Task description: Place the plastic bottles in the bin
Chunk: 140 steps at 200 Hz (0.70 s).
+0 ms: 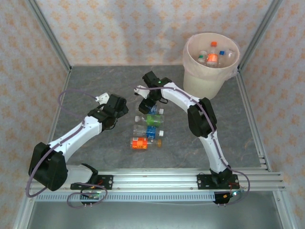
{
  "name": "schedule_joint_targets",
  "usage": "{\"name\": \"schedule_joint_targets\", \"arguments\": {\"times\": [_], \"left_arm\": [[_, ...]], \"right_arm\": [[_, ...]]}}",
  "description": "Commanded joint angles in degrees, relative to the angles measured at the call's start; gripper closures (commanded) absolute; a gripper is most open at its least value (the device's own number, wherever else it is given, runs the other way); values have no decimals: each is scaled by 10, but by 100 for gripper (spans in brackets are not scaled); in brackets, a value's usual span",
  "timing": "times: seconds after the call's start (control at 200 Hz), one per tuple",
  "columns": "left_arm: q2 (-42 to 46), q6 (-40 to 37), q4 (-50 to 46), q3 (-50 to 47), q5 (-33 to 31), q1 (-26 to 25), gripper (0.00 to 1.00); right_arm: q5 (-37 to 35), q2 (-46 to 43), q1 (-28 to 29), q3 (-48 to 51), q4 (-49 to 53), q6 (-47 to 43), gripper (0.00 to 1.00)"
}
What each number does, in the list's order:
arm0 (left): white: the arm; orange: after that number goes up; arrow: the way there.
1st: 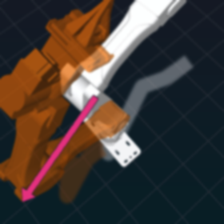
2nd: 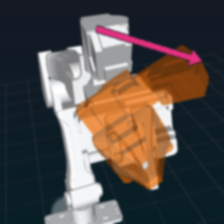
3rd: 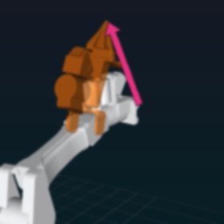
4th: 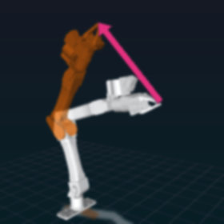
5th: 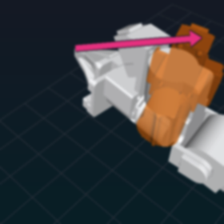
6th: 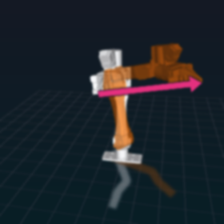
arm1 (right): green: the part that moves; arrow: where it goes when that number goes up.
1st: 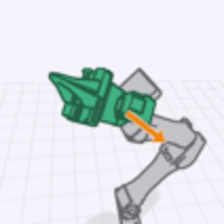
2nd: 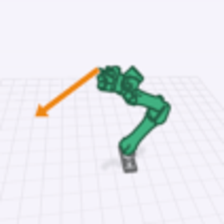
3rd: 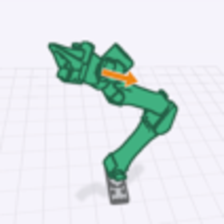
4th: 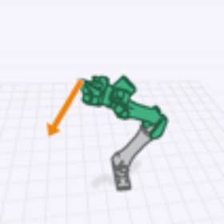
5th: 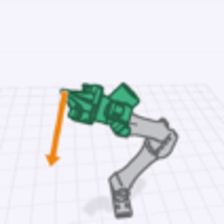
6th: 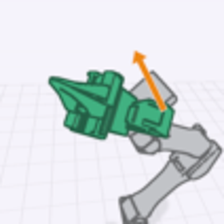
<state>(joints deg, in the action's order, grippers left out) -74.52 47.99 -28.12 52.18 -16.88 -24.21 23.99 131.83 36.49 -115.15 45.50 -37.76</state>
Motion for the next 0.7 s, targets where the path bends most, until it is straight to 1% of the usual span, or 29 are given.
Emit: {"name": "schedule_joint_targets", "arguments": {"times": [0.0, 0.09, 0.135, 0.175, 0.3, 0.48, 0.525, 0.59, 0.661, 0.696], "left_arm": [[-5, 5, -15, -3, -7, 7, 0], [-9, 4, -15, 0, -6, 7, 0], [-11, 4, -16, 1, -6, 7, 0], [-12, 4, -16, 1, -4, 7, 0], [-13, 5, -14, 0, -4, 7, 0], [-16, 4, -8, -1, 7, 7, 0], [-16, 1, -5, -2, 11, 7, 0], [-13, 0, -3, -4, 13, 7, 0], [-11, -1, -2, -5, 13, 7, 0], [-11, -1, -2, -6, 14, 7, 0]], "right_arm": [[-11, 12, -5, -20, 22, 16, 11], [-79, 15, -6, -19, -3, 41, 15], [-113, 14, -10, -20, -14, 54, 15], [-129, 13, -16, -23, -19, 68, 16], [-112, 10, -35, -28, -13, 96, 16], [-113, 35, -35, -37, 5, 109, 15], [-118, 44, -35, -41, 7, 116, 11], [-131, 53, -35, -46, 5, 126, 4], [-129, 54, -35, -43, -7, 134, 3], [-127, 54, -35, -43, -12, 139, 5]]}}
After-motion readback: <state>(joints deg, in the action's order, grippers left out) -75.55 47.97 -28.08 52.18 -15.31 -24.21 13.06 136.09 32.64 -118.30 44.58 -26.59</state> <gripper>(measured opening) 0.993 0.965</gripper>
